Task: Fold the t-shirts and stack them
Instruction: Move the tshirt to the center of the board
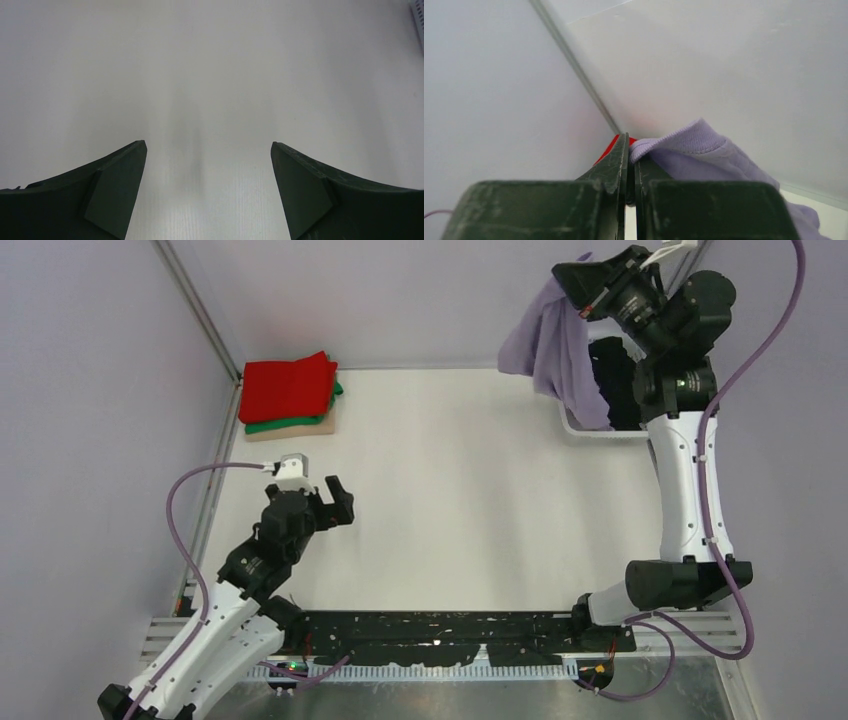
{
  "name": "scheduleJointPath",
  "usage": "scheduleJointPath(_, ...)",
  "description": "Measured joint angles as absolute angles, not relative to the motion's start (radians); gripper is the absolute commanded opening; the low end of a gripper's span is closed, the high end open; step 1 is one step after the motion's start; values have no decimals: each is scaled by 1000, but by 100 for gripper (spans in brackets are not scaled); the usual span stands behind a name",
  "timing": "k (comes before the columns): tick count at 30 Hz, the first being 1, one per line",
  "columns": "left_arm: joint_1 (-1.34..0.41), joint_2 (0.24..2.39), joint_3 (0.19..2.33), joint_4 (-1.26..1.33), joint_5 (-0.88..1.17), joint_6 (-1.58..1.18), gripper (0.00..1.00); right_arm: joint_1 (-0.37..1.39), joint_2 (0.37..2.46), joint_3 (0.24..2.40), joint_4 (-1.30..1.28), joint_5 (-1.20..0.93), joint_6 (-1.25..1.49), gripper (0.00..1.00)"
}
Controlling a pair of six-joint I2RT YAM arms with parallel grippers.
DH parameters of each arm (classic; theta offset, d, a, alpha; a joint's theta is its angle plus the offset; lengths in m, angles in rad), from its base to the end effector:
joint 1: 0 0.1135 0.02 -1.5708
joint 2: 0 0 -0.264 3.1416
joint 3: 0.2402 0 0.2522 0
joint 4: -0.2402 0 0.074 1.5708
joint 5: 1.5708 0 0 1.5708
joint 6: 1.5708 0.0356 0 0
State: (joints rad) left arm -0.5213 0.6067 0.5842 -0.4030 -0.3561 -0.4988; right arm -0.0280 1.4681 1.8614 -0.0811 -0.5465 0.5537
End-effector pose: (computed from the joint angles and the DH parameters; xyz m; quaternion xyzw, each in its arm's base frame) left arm 0.1338 -0.0625 0.2742 -0.0867 0.8282 -0.1305 0.5381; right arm 0.2960 0.0102 0.5575 -0.0465 0.6055 0.3556 0.7104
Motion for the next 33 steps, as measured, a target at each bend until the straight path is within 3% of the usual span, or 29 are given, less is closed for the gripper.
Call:
scheduleJointPath(8, -521, 535, 570, -437, -380, -514, 100, 268, 1446, 2006, -182, -582, 508, 5)
scheduleJointPath(21, -522, 360, 513, -487, -448, -566, 99, 426, 1511, 2192, -160, -669, 570, 5)
scheduleJointPath(27, -522, 324, 501, -504, -480, -604, 100, 420, 1404, 1879, -195, -518, 503, 5)
scheduleJointPath(33, -522, 340, 501, -546, -506, -647, 100, 320, 1186, 1299, -251, -156, 450, 8)
